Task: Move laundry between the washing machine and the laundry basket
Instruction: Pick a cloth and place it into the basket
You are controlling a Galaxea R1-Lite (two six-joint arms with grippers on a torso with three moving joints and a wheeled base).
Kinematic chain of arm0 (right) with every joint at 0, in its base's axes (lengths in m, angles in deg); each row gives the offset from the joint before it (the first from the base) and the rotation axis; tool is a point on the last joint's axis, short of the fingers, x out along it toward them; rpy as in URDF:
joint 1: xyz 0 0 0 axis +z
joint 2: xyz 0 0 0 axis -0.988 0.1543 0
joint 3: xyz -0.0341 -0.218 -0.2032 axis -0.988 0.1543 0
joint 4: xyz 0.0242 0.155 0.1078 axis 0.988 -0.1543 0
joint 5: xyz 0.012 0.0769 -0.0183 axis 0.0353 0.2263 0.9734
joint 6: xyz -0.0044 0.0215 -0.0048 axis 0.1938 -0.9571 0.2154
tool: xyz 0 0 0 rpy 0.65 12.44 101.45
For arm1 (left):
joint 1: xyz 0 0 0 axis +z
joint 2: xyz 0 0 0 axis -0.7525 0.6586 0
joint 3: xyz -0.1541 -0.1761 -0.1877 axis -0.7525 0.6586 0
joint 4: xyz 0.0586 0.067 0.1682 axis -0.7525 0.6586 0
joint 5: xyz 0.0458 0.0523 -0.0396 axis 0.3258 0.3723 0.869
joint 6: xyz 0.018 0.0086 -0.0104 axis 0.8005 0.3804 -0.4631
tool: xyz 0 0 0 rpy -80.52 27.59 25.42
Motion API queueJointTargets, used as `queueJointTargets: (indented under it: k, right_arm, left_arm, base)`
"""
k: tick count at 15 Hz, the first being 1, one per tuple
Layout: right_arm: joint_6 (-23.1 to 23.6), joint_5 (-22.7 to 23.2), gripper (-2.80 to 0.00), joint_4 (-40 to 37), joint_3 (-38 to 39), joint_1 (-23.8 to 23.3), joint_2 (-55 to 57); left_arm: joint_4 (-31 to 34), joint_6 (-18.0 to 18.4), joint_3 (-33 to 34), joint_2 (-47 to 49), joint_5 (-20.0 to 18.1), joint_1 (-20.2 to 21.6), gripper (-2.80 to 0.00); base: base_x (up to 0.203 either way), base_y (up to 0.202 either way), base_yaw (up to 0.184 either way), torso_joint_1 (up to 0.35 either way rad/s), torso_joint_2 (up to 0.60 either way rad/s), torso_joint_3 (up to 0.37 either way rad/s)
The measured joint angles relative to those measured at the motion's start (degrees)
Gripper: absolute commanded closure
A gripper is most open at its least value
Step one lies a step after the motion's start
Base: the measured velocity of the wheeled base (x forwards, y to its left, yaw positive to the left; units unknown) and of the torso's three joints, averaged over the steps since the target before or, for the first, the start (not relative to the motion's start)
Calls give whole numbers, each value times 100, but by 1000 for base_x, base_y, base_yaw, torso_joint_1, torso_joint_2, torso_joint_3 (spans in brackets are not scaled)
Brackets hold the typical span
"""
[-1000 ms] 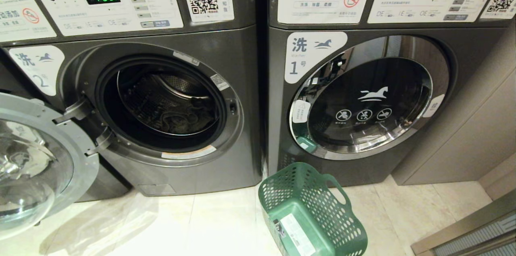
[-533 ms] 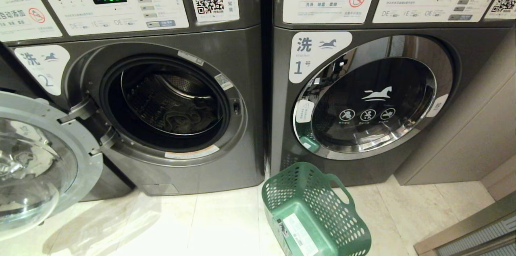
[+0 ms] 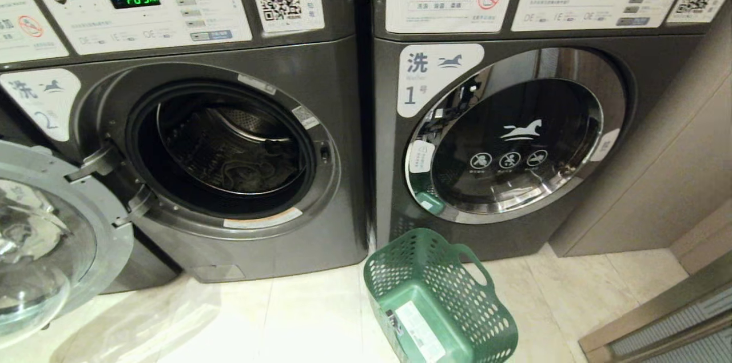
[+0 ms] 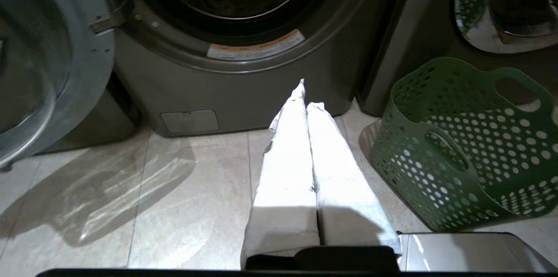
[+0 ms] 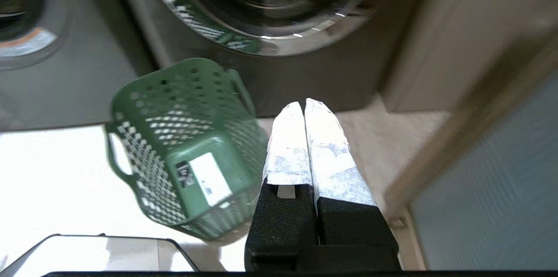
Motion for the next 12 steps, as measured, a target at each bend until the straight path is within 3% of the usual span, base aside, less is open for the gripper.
queueJointTargets:
  k: [12]
  right_arm:
    - [4,0,0,5,0,-2,0]
  left_arm:
    - [2,-38,0,0,0,4,0]
  base:
    - [-1,7,-165,3,3,2]
